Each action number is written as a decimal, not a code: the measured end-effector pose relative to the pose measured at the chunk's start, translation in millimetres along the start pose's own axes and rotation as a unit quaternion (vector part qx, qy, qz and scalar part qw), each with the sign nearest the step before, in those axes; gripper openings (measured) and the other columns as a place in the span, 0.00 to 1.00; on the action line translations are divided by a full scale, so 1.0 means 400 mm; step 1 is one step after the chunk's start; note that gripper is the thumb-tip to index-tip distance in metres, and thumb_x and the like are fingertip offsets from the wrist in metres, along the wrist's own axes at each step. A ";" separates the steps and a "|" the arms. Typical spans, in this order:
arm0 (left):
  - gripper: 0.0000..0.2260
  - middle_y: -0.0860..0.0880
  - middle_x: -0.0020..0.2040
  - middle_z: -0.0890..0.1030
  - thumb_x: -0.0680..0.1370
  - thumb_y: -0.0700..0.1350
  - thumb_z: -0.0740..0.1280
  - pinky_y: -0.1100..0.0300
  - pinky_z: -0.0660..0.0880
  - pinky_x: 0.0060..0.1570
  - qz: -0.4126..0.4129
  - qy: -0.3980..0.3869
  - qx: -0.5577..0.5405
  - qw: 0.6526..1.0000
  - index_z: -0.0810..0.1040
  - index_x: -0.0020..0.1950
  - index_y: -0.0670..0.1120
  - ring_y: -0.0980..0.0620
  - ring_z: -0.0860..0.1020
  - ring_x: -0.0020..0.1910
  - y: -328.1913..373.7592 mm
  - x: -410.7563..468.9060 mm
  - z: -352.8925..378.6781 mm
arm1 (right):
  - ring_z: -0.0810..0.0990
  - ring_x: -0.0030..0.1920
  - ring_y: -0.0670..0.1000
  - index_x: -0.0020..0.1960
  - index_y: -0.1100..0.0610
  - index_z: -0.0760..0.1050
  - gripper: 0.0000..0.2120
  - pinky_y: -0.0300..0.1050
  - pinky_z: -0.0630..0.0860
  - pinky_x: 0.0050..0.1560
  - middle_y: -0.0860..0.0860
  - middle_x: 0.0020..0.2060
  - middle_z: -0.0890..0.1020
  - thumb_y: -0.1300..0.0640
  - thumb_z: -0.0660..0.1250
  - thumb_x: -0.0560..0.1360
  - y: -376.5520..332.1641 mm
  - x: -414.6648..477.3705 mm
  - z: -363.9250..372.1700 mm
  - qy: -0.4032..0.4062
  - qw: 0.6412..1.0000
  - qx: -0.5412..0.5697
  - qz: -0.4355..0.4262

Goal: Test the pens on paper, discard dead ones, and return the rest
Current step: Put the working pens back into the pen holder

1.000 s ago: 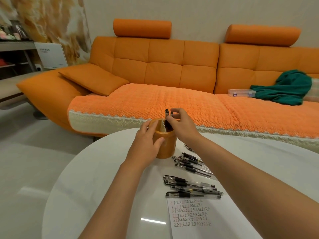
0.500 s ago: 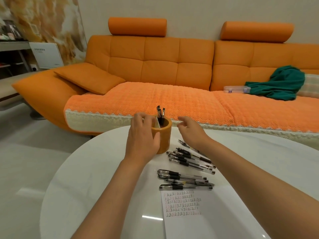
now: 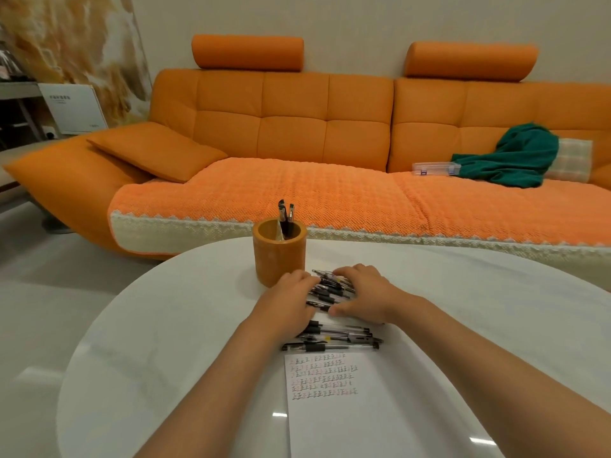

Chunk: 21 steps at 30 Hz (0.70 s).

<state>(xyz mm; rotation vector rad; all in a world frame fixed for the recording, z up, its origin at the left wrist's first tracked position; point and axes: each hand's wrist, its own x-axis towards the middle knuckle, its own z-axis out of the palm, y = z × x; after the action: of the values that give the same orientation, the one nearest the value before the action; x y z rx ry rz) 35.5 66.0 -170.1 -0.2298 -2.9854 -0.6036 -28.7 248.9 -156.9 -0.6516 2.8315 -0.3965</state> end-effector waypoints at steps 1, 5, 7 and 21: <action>0.27 0.55 0.76 0.65 0.80 0.46 0.67 0.56 0.69 0.66 -0.001 0.006 0.006 1.000 0.64 0.78 0.53 0.54 0.63 0.73 -0.001 0.001 0.001 | 0.62 0.72 0.55 0.77 0.46 0.59 0.41 0.55 0.65 0.70 0.52 0.71 0.67 0.36 0.71 0.71 0.001 -0.001 0.000 0.002 1.000 0.002 -0.008; 0.29 0.55 0.75 0.67 0.80 0.48 0.68 0.54 0.70 0.66 -0.004 0.001 0.025 1.000 0.61 0.79 0.55 0.53 0.64 0.72 -0.001 0.002 -0.003 | 0.62 0.72 0.55 0.79 0.50 0.58 0.40 0.54 0.64 0.71 0.53 0.71 0.67 0.39 0.70 0.74 -0.004 -0.005 0.002 -0.005 1.000 -0.004 -0.028; 0.30 0.53 0.74 0.68 0.80 0.48 0.68 0.55 0.71 0.64 -0.011 -0.007 0.026 1.000 0.60 0.79 0.55 0.52 0.66 0.71 0.001 0.003 -0.007 | 0.61 0.72 0.57 0.80 0.52 0.56 0.39 0.55 0.64 0.71 0.54 0.71 0.66 0.41 0.69 0.76 -0.013 -0.005 0.004 -0.025 0.999 -0.010 -0.027; 0.18 0.50 0.58 0.79 0.77 0.44 0.72 0.58 0.77 0.47 -0.071 -0.014 -0.017 0.997 0.73 0.65 0.53 0.51 0.77 0.51 0.006 -0.008 -0.038 | 0.72 0.55 0.56 0.66 0.56 0.66 0.16 0.53 0.73 0.58 0.56 0.57 0.73 0.52 0.62 0.81 -0.071 -0.005 0.011 -0.085 0.992 -0.093 -0.029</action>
<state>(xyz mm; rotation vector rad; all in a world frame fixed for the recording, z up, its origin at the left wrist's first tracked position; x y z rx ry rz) 40.0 61.9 -155.7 -0.0284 -3.0401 -0.6700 -14.5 224.2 -152.1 -0.7664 2.7117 -0.0802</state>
